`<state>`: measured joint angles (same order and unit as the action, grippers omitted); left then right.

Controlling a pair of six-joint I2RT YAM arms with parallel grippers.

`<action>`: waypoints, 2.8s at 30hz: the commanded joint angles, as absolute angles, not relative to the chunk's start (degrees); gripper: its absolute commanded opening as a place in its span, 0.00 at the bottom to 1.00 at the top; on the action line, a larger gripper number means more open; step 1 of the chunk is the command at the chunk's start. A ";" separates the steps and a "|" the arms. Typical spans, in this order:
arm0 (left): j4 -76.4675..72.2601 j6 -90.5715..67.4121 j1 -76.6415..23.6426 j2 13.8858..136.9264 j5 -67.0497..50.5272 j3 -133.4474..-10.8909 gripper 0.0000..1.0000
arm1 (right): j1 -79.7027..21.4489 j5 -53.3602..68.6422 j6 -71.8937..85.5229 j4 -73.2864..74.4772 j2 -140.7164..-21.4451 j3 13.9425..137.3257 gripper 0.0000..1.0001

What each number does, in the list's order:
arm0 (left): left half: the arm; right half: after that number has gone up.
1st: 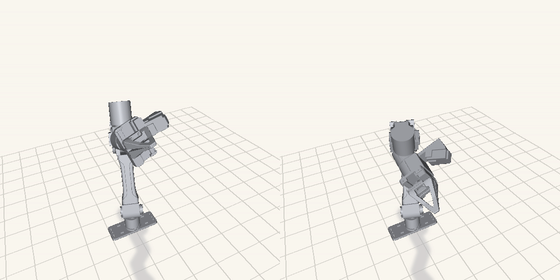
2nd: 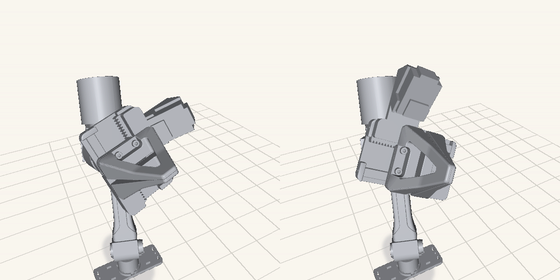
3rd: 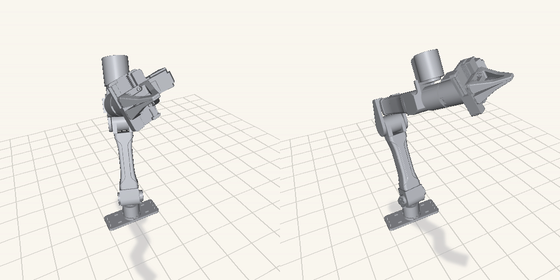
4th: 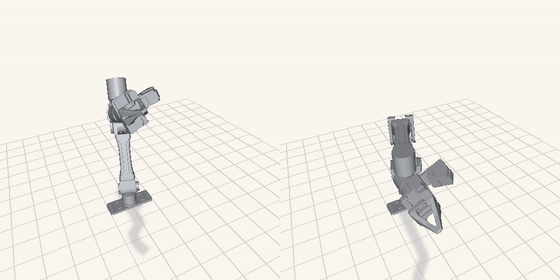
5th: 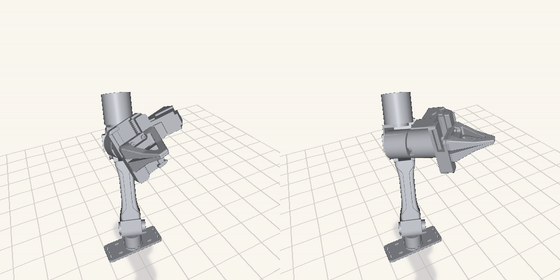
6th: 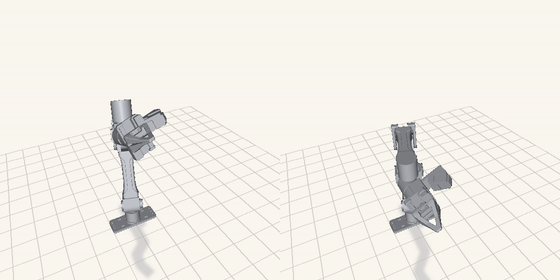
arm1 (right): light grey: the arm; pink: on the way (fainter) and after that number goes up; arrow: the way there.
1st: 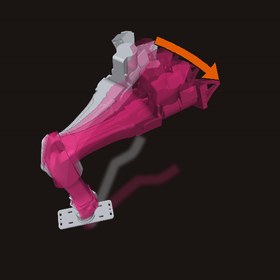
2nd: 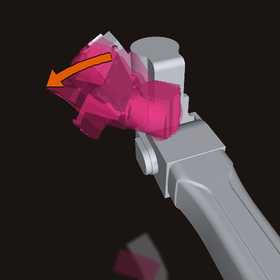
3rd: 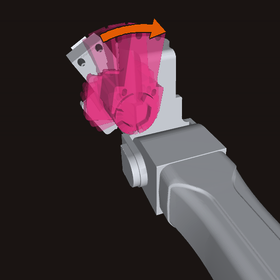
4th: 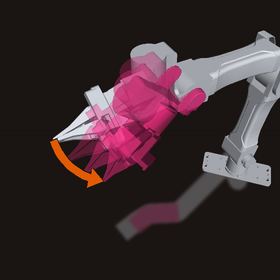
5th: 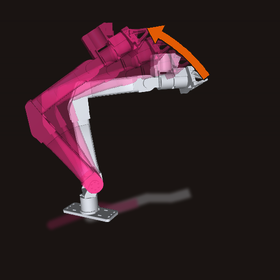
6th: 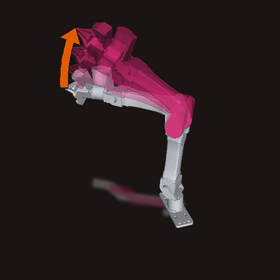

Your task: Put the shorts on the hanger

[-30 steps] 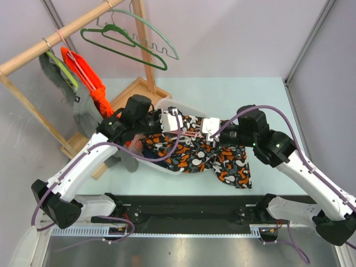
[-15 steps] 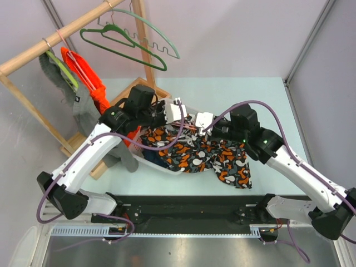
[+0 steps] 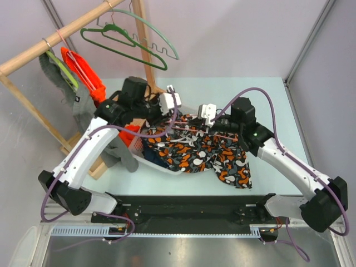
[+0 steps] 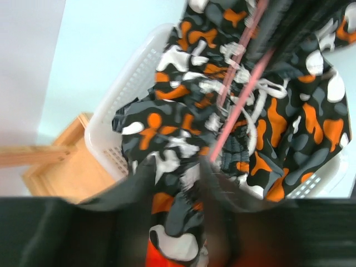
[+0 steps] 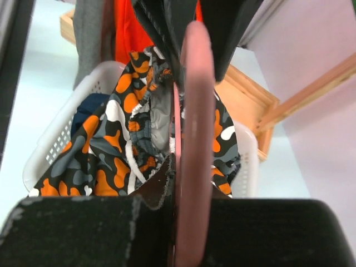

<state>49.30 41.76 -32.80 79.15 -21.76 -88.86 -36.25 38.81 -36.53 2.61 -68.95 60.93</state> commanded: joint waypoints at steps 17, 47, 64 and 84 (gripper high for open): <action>30.96 57.65 -27.68 59.60 -15.22 -65.93 0.90 | -30.50 49.83 -29.79 -10.47 -71.81 62.75 0.00; 38.23 55.72 -25.23 67.85 -30.84 -72.33 0.00 | -31.83 50.02 -39.38 3.85 -68.21 65.57 0.40; 39.02 45.97 -22.59 74.70 -34.54 -78.13 0.00 | -20.20 32.11 -23.03 17.96 -42.10 47.57 0.69; 42.19 44.82 -21.18 74.79 -35.07 -79.28 0.00 | -33.06 -0.71 -31.73 -16.00 -57.13 34.27 0.68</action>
